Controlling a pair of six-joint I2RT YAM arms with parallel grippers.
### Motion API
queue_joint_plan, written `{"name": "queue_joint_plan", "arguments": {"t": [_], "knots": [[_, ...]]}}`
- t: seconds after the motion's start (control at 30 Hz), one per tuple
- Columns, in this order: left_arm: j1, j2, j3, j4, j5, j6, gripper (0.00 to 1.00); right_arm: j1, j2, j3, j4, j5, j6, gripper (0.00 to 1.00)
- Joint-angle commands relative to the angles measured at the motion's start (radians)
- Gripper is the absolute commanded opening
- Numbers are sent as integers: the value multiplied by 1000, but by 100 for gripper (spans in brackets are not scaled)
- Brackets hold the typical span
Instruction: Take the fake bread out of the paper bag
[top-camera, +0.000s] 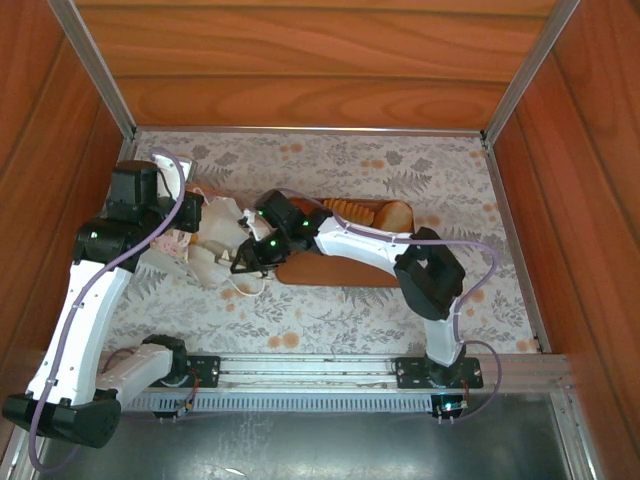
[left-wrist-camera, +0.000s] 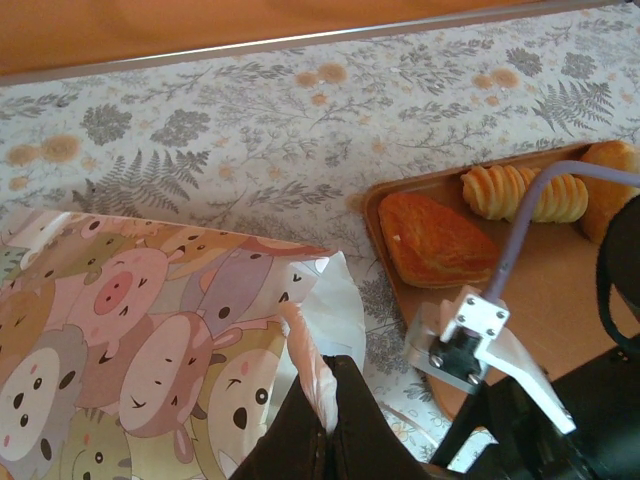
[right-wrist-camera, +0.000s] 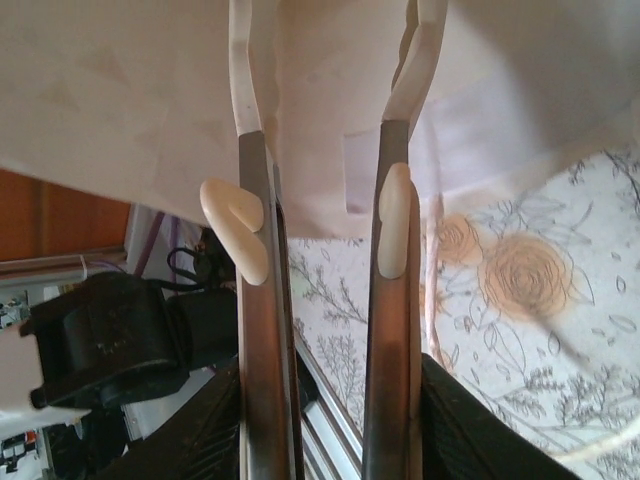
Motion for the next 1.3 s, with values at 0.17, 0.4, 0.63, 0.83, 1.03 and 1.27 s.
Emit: {"name": "queue_joint_plan", "arguments": {"t": [0.17, 0.4, 0.63, 0.83, 1.03, 1.27], "knots": [[-8, -3, 16, -4, -11, -17, 0, 10, 83, 123, -34, -40, 10, 45], [-9, 10, 25, -5, -11, -10, 0, 10, 131, 154, -46, -80, 22, 46], [-9, 19, 32, -4, -13, -9, 0, 9, 169, 198, -39, -134, 11, 43], [-9, 27, 35, -3, -9, -12, 0, 2, 155, 185, -50, -118, 20, 34], [-9, 28, 29, -3, -12, -20, 0, -38, 57, 95, -2, -72, 30, 26], [-8, 36, 29, 5, -12, -8, 0, -50, -40, 4, -33, -24, 8, 23]]}}
